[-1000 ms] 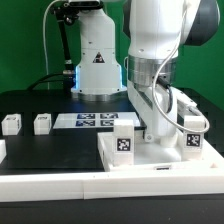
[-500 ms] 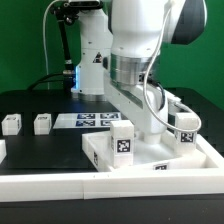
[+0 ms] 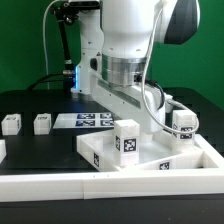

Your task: Assemble square table

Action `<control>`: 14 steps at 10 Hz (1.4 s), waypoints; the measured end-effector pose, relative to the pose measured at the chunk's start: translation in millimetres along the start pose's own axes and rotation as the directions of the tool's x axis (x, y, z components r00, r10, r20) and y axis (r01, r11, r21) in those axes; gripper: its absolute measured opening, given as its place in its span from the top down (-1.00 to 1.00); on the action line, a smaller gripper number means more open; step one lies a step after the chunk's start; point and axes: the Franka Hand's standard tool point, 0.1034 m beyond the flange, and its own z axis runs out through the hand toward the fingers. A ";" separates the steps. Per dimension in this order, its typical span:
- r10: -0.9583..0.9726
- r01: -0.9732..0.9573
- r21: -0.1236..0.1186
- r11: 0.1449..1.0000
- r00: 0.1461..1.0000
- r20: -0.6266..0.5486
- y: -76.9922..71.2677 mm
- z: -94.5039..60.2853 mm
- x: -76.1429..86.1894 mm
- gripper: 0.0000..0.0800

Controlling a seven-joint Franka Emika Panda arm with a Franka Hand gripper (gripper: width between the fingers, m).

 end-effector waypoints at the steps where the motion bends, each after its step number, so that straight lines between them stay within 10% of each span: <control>1: -0.114 0.114 -0.007 0.993 0.994 0.003 7.7 -0.1 10.4 0.80; 9: -0.618 0.619 -0.003 0.786 0.785 -0.028 16.1 -1.5 37.8 0.80; 14: -0.943 0.940 -0.082 0.331 0.331 -0.020 7.5 -2.0 46.5 0.80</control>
Offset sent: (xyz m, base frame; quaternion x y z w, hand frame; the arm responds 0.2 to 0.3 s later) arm 0.0091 0.0005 -0.0043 0.0129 -0.0127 -0.1951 0.9806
